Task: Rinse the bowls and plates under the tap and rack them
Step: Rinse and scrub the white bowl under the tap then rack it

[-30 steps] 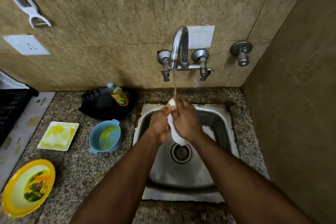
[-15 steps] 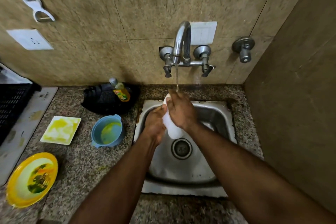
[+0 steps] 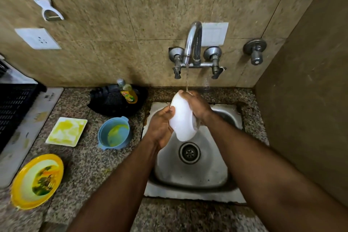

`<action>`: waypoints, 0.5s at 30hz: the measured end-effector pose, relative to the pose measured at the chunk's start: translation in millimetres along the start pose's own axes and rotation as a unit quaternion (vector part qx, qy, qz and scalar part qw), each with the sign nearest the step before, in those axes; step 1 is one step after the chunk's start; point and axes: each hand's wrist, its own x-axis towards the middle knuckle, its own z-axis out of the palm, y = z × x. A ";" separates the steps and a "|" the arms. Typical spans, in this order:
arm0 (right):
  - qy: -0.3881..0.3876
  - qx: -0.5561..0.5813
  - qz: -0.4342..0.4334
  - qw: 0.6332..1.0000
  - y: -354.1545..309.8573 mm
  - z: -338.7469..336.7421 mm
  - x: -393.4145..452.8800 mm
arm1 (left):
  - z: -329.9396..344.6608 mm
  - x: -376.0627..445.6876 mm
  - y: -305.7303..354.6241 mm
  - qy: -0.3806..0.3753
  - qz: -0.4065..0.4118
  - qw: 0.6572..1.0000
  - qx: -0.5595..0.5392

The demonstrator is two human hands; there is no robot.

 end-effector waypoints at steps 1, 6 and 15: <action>0.000 0.007 0.007 1.000 2.0 -2.2 -0.1 | 0.2 -1.9 1.1 -0.010 -0.001 1.000 0.006; 0.032 0.016 -0.059 0.998 11.8 5.1 -12.0 | 12.2 8.0 22.2 -0.003 -0.025 0.996 0.086; 0.083 -0.213 -0.264 0.937 31.8 28.0 -19.9 | 32.6 33.4 35.1 0.149 0.086 0.945 0.278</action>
